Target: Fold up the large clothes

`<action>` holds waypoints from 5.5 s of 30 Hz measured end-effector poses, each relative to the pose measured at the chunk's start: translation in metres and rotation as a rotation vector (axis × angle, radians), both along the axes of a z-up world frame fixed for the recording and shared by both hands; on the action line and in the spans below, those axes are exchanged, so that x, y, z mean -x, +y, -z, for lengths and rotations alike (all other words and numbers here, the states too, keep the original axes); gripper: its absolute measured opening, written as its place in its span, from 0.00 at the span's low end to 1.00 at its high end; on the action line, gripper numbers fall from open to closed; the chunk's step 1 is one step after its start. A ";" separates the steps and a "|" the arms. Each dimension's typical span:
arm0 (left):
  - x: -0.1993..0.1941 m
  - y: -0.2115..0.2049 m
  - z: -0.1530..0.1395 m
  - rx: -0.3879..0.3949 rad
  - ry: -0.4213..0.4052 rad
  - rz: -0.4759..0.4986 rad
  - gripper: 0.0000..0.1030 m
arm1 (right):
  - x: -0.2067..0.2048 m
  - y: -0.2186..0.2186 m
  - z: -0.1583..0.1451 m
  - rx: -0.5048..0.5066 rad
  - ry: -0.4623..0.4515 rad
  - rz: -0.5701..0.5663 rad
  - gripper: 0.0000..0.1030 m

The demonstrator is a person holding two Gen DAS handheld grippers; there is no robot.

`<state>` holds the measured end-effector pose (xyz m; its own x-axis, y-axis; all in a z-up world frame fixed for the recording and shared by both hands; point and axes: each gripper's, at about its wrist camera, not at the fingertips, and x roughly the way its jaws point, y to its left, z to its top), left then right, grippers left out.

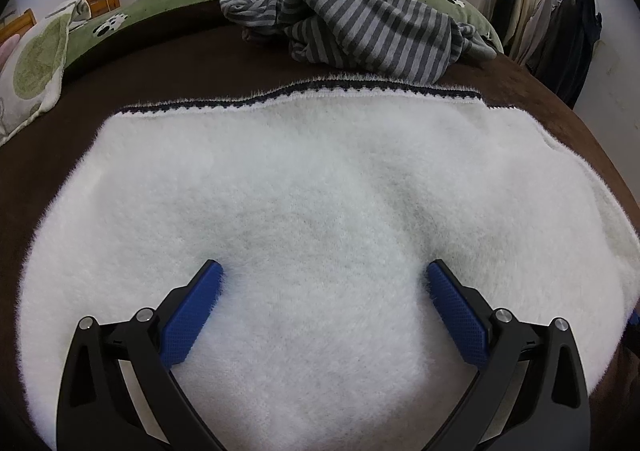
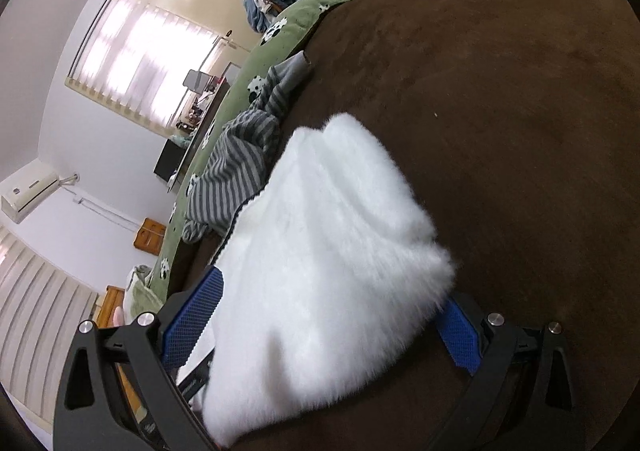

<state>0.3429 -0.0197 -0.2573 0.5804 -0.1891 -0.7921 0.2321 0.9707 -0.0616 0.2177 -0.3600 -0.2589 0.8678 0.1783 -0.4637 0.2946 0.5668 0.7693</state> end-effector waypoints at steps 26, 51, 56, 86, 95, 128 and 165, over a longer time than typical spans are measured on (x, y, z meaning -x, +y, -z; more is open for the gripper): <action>-0.001 -0.002 0.001 -0.026 0.012 0.012 0.95 | -0.025 0.003 -0.032 0.039 0.012 -0.116 0.26; 0.002 0.000 -0.006 -0.073 0.064 0.074 0.95 | -0.060 0.183 -0.135 0.083 -0.149 -0.495 0.26; 0.019 0.024 -0.023 -0.059 0.041 0.071 0.94 | -0.062 0.189 -0.140 0.100 -0.131 -0.462 0.25; 0.176 0.285 -0.041 0.136 0.030 -0.297 0.94 | -0.090 0.427 -0.027 0.679 0.189 -0.737 0.26; 0.178 0.301 -0.048 0.121 0.027 -0.324 0.94 | -0.088 0.425 -0.027 0.672 0.177 -0.730 0.27; 0.061 0.108 -0.141 0.187 -0.060 -0.024 0.94 | -0.050 0.243 -0.094 0.666 0.180 -0.652 0.73; 0.082 0.128 -0.035 0.096 -0.037 -0.027 0.95 | -0.077 0.241 -0.029 0.518 0.200 -0.656 0.91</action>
